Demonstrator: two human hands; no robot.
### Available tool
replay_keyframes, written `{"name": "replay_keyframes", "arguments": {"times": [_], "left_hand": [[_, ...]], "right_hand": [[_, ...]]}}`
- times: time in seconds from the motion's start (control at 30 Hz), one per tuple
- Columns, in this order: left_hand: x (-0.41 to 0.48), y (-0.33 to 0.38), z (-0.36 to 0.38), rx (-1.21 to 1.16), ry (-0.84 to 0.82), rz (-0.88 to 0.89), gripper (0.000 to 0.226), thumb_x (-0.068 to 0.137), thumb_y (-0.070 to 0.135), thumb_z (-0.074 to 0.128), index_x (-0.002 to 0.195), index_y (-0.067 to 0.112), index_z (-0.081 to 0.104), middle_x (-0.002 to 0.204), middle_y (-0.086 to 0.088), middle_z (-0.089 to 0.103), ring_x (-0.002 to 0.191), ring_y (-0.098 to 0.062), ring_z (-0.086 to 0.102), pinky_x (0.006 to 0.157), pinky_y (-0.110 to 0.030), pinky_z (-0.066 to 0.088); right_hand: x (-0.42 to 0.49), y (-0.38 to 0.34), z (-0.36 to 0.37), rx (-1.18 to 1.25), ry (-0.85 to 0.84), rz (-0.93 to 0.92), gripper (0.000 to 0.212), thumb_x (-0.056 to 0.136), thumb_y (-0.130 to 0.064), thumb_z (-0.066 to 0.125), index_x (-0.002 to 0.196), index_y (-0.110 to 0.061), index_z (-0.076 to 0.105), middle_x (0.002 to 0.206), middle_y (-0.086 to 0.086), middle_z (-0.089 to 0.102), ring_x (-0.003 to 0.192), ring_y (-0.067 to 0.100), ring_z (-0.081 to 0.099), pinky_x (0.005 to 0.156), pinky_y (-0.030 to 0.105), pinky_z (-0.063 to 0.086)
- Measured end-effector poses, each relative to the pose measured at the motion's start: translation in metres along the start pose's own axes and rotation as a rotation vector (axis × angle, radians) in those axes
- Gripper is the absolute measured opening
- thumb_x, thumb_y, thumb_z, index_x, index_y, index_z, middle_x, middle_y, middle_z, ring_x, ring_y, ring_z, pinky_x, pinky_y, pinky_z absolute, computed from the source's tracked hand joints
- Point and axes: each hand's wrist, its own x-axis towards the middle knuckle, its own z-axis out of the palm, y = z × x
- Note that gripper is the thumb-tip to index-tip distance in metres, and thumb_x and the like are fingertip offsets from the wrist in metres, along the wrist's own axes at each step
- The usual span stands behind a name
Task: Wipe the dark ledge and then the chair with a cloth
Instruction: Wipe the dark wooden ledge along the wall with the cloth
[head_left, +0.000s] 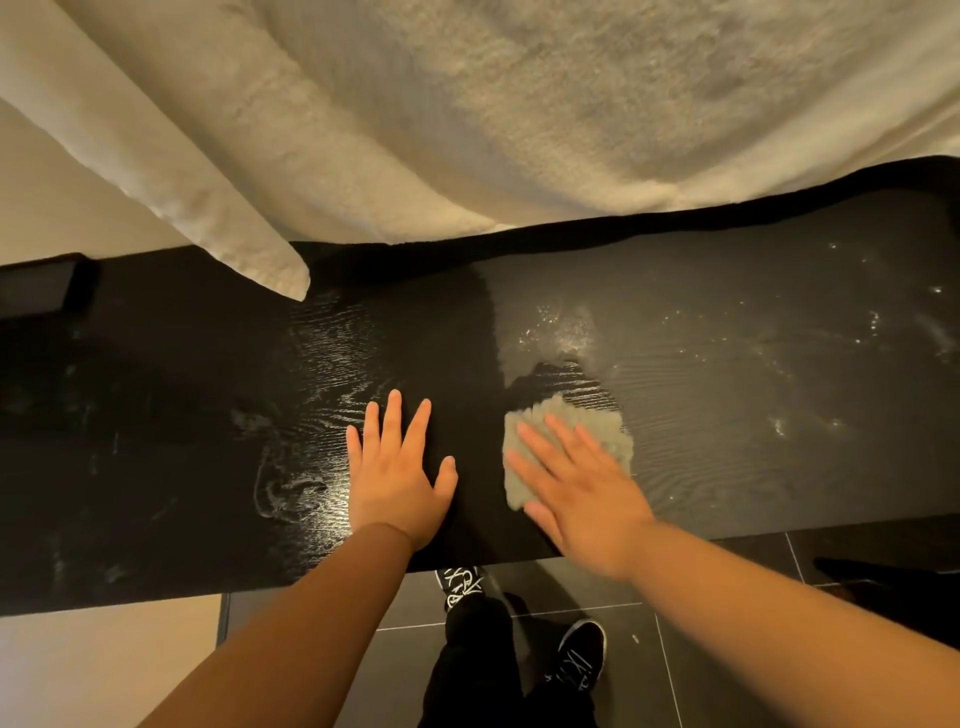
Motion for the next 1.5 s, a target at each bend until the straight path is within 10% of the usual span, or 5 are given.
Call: {"name": "replay_keyframes", "arguments": {"times": [0.4,0.67,0.87,1.17,1.5], "left_hand": [[0.0,-0.001,-0.001,-0.019,0.025,0.013,0.08,0.094,0.065,0.03,0.167,0.033,0.019,0.176,-0.005,0.006,0.162,-0.033,0.0,0.13,-0.058,0.006],[0.001,-0.001,0.001,0.007,0.02,0.012,0.082,0.093,0.067,0.029,0.167,0.033,0.019,0.176,-0.006,0.006,0.162,-0.035,0.002,0.129,-0.059,0.008],[0.0,-0.001,0.0,-0.012,0.024,0.013,0.081,0.093,0.066,0.033,0.166,0.033,0.021,0.176,-0.007,0.008,0.161,-0.035,0.003,0.129,-0.059,0.007],[-0.001,-0.003,0.001,-0.031,0.024,0.022,0.082,0.094,0.066,0.033,0.167,0.032,0.019,0.176,-0.007,0.005,0.162,-0.034,-0.001,0.13,-0.059,0.006],[0.0,-0.002,0.001,-0.036,0.013,0.011,0.082,0.093,0.066,0.032,0.167,0.033,0.019,0.176,-0.006,0.003,0.162,-0.033,-0.002,0.13,-0.058,0.005]], "right_hand": [[0.068,0.018,-0.021,0.054,-0.007,0.201,0.065,0.105,-0.054,0.017,0.164,-0.028,0.012,0.173,0.0,0.0,0.158,0.03,-0.011,0.128,0.05,-0.002],[0.044,0.025,-0.011,-0.017,-0.114,-0.281,0.064,0.105,-0.06,0.026,0.162,-0.033,0.023,0.172,-0.004,0.011,0.159,0.026,0.002,0.128,0.05,0.01],[0.104,0.025,-0.034,0.044,-0.065,0.108,0.068,0.104,-0.059,0.016,0.164,-0.03,0.004,0.172,-0.003,-0.007,0.157,0.027,-0.013,0.128,0.05,0.002],[0.05,0.018,-0.015,-0.004,-0.091,-0.174,0.067,0.103,-0.061,0.028,0.163,-0.031,0.021,0.172,-0.003,0.006,0.159,0.026,-0.003,0.127,0.047,0.004],[0.054,0.007,-0.022,0.053,0.002,0.117,0.068,0.105,-0.058,0.023,0.164,-0.027,0.014,0.173,-0.001,0.0,0.158,0.026,-0.009,0.128,0.049,0.003]]}}
